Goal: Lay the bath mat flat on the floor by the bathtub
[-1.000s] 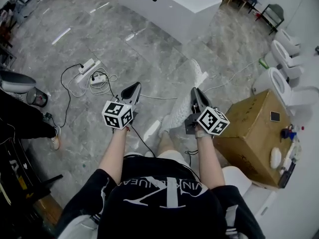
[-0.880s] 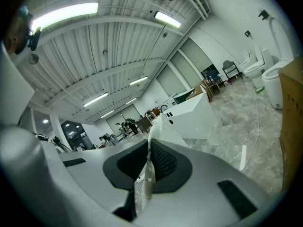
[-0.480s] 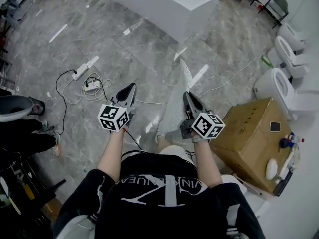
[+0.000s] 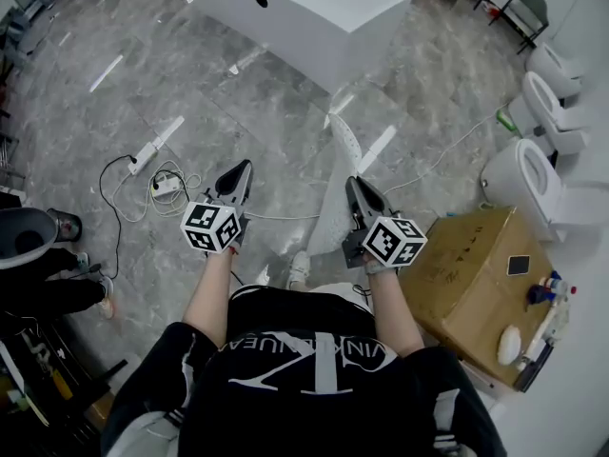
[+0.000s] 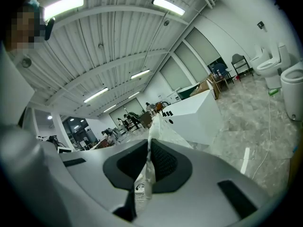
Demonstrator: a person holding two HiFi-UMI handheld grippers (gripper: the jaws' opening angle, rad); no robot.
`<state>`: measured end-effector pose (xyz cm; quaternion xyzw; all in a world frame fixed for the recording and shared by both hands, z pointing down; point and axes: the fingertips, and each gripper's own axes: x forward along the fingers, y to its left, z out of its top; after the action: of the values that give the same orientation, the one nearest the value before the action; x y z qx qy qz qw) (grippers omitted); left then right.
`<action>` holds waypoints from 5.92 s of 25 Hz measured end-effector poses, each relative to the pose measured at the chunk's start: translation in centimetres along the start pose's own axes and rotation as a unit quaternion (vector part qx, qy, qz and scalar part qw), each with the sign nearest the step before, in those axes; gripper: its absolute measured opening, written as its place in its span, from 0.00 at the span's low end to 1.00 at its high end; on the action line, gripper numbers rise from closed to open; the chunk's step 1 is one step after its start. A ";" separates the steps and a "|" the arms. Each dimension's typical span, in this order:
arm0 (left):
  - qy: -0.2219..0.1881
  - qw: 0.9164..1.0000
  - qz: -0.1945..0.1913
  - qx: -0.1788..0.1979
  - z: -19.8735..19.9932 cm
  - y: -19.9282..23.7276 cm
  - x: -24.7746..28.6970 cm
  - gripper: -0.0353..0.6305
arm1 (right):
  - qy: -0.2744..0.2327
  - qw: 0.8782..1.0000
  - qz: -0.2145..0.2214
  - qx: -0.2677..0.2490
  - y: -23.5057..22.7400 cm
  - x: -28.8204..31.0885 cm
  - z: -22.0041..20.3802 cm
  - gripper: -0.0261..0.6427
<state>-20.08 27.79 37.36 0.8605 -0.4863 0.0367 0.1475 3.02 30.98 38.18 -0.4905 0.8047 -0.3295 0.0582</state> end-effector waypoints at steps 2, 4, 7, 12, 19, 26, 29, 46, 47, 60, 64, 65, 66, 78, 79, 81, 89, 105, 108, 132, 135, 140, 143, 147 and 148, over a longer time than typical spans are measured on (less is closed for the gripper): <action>-0.001 1.000 -0.002 0.002 0.5 -0.2 1.7 0.07 | -0.004 1.000 0.000 -0.002 -1.1 0.6 1.4 0.09; -0.003 1.000 -0.005 0.003 0.9 -0.5 3.3 0.07 | -0.009 1.000 -0.001 -0.004 -2.2 1.0 2.7 0.09; -0.006 1.000 -0.010 0.001 1.5 -0.9 5.3 0.07 | -0.018 1.000 -0.008 -0.004 -4.1 1.6 4.5 0.09; -0.003 1.000 -0.018 -0.001 2.4 -0.7 8.0 0.07 | -0.026 0.999 -0.028 0.006 -7.2 2.9 6.5 0.09; 0.007 0.999 -0.044 -0.003 2.1 0.8 14.3 0.07 | -0.033 0.998 -0.052 0.008 -11.0 6.5 9.0 0.09; 0.028 0.997 -0.072 -0.012 1.9 3.9 24.0 0.07 | -0.029 0.996 -0.085 0.029 -15.9 11.4 10.9 0.09; 0.036 0.996 -0.077 -0.017 2.3 5.6 27.9 0.07 | -0.021 0.995 -0.093 0.034 -17.4 14.2 11.7 0.09; 0.077 0.994 -0.052 -0.063 0.9 17.0 42.2 0.07 | 0.037 0.994 -0.062 0.080 -21.2 36.8 12.5 0.09; 0.076 0.994 -0.047 -0.065 0.8 17.8 42.7 0.07 | 0.052 0.995 -0.051 0.075 -20.8 38.5 12.0 0.09; 0.077 0.994 0.059 -0.059 -1.3 31.9 44.3 0.07 | 0.083 0.987 0.079 0.115 -15.1 57.1 7.3 0.09; 0.053 0.993 0.086 -0.065 -2.8 34.3 45.1 0.07 | 0.047 0.985 0.054 0.157 -19.5 60.2 5.7 0.09; 0.047 0.993 0.089 -0.063 -3.5 34.5 45.5 0.07 | 0.040 0.983 0.040 0.175 -21.6 60.7 4.8 0.09; 0.042 0.993 0.091 -0.062 -4.3 34.6 45.9 0.07 | 0.035 0.981 0.025 0.188 -24.0 61.2 3.5 0.09; 0.065 0.988 0.086 -0.114 -16.8 29.9 52.6 0.07 | 0.132 0.975 -0.107 0.143 -49.4 61.9 -11.2 0.09; 0.069 0.987 0.084 -0.117 -17.3 29.3 53.1 0.07 | 0.139 0.973 -0.121 0.139 -51.3 61.4 -11.5 0.09; 0.074 0.987 0.078 -0.118 -17.8 28.3 54.3 0.07 | 0.154 0.969 -0.143 0.127 -54.9 60.6 -11.4 0.09; 0.066 0.989 0.064 -0.113 -17.3 25.9 59.7 0.07 | 0.204 0.954 -0.174 0.135 -64.1 57.4 -11.2 0.09; 0.091 0.988 0.060 -0.111 -20.6 22.4 65.7 0.07 | 0.291 0.922 -0.242 0.079 -75.9 53.0 -11.8 0.09; 0.091 0.988 0.057 -0.109 -20.6 21.8 66.6 0.07 | 0.306 0.917 -0.247 0.068 -77.0 52.3 -11.8 0.09; 0.069 0.991 0.036 -0.109 -20.0 20.6 66.4 0.07 | 0.248 0.909 -0.335 0.022 -80.2 44.1 -10.6 0.10; 0.065 0.992 0.046 -0.097 -19.4 21.8 65.6 0.07 | 0.204 0.939 -0.277 0.001 -77.1 46.7 -8.8 0.10; 0.056 0.994 0.055 -0.080 -17.5 22.8 64.1 0.07 | 0.133 0.973 -0.188 -0.030 -70.9 49.8 -3.4 0.09; 0.062 0.994 0.056 -0.074 -15.5 22.9 62.6 0.07 | 0.125 0.980 -0.151 -0.045 -66.4 49.5 -0.7 0.09; 0.039 0.997 0.047 -0.050 -11.5 23.0 62.2 0.07 | 0.122 0.982 -0.113 -0.087 -62.2 50.3 3.9 0.08; 0.032 0.997 0.045 -0.046 -10.3 23.0 62.0 0.07 | 0.121 0.982 -0.106 -0.097 -61.1 50.3 5.0 0.08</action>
<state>-6.27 -31.56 65.04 0.8282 -0.5211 0.0488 0.2004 25.24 -31.50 81.70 -0.5329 0.7772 -0.3109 -0.1234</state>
